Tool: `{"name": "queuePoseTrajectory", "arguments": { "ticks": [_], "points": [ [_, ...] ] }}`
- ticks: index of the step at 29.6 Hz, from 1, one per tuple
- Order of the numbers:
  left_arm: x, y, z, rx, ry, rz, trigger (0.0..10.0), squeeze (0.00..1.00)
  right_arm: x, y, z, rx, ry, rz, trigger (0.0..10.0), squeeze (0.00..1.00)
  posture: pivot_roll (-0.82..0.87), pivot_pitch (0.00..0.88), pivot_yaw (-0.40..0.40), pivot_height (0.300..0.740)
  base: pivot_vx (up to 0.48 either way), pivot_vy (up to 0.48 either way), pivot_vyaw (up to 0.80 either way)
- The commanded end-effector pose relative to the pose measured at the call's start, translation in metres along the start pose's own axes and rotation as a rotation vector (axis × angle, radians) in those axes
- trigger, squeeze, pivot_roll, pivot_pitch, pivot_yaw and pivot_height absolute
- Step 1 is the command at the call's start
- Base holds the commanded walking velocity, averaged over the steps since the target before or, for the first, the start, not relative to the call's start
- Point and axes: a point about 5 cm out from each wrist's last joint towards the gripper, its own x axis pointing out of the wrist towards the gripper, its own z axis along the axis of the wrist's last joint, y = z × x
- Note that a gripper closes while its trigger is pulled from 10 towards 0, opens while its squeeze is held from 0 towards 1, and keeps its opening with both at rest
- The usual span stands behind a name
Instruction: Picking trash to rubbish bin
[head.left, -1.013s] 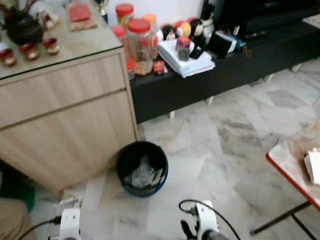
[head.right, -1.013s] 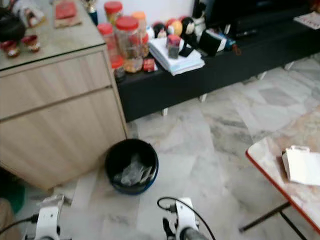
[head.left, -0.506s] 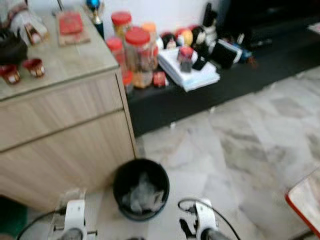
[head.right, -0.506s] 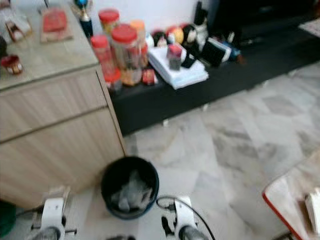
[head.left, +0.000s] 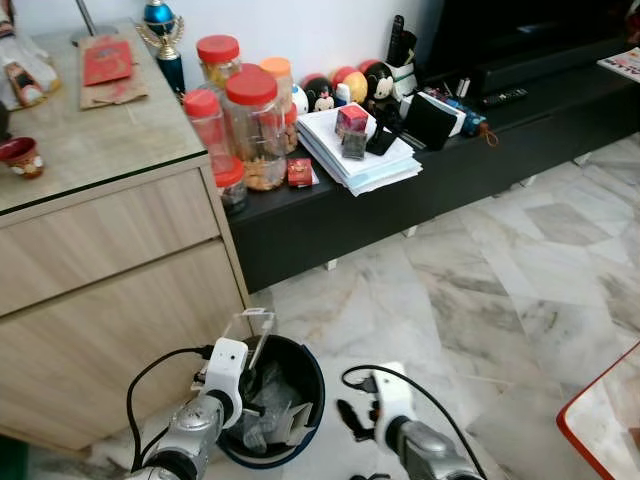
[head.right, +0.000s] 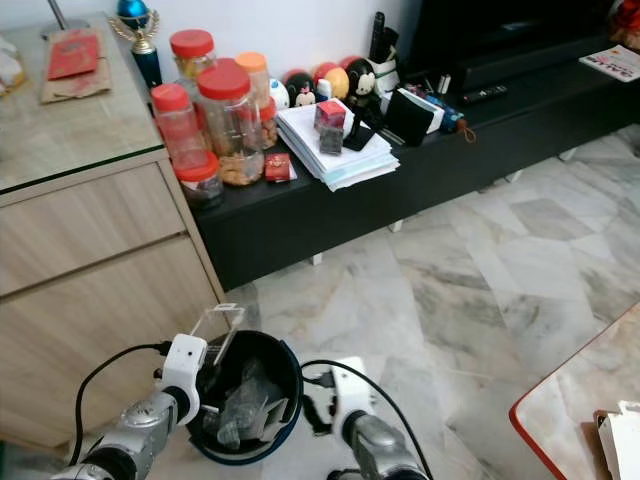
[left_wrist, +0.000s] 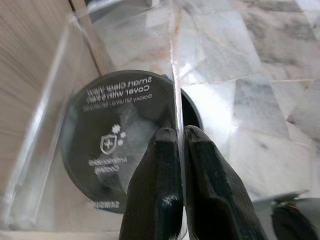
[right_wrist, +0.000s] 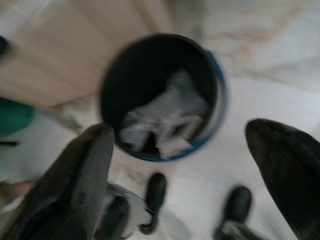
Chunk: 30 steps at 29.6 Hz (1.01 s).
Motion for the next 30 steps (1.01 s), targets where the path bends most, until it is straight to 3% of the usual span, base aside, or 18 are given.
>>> {"name": "queuePoseTrajectory", "arguments": {
  "ticks": [1,3,6,12,13,14,15,16,30],
  "points": [
    [0.001,0.001,0.0,-0.008,0.018,-0.008,10.0,0.0,0.003,0.006,0.008,0.0,-0.012,0.074,10.0,0.0,0.1,0.114,0.007,0.74,0.0,0.0,0.0],
    [0.001,0.004,0.004,-0.035,0.005,-0.004,10.0,0.0,0.006,0.014,0.016,-0.013,-0.023,0.134,10.0,0.0,0.1,0.109,0.005,0.74,0.0,0.0,0.0],
    [0.001,0.005,0.004,-0.007,0.008,-0.015,10.0,0.0,0.008,0.022,0.024,0.001,-0.05,0.212,10.0,0.0,0.1,0.105,0.001,0.74,0.0,0.0,0.0],
    [0.0,0.008,0.008,-0.051,-0.015,-0.024,10.0,0.0,0.01,0.029,0.03,-0.025,-0.066,0.268,10.0,0.0,0.11,0.109,-0.006,0.74,0.0,0.0,0.0],
    [0.0,0.008,0.008,-0.058,-0.017,-0.025,10.0,0.18,0.01,0.029,0.03,-0.03,-0.064,0.262,10.0,0.0,0.11,0.111,-0.007,0.74,0.0,0.0,0.0],
    [0.0,0.007,0.008,-0.062,-0.015,-0.029,10.0,0.54,0.01,0.028,0.03,-0.036,-0.058,0.254,10.0,0.0,0.11,0.112,-0.009,0.74,0.0,0.0,0.0],
    [0.0,0.007,0.008,-0.062,-0.015,-0.029,10.0,0.54,0.01,0.028,0.03,-0.036,-0.058,0.254,10.0,0.0,0.11,0.112,-0.009,0.74,0.0,0.0,0.0],
    [0.001,0.007,0.008,-0.053,-0.009,-0.037,10.0,0.98,0.009,0.027,0.03,-0.033,-0.056,0.259,10.0,0.0,0.11,0.118,-0.012,0.74,0.0,0.0,0.0],
    [-0.001,0.015,0.01,-0.053,-0.034,0.028,10.0,1.0,0.006,0.02,0.028,-0.011,-0.07,0.25,10.0,0.0,0.11,0.135,-0.028,0.74,0.0,0.0,0.0]
  ]
}}
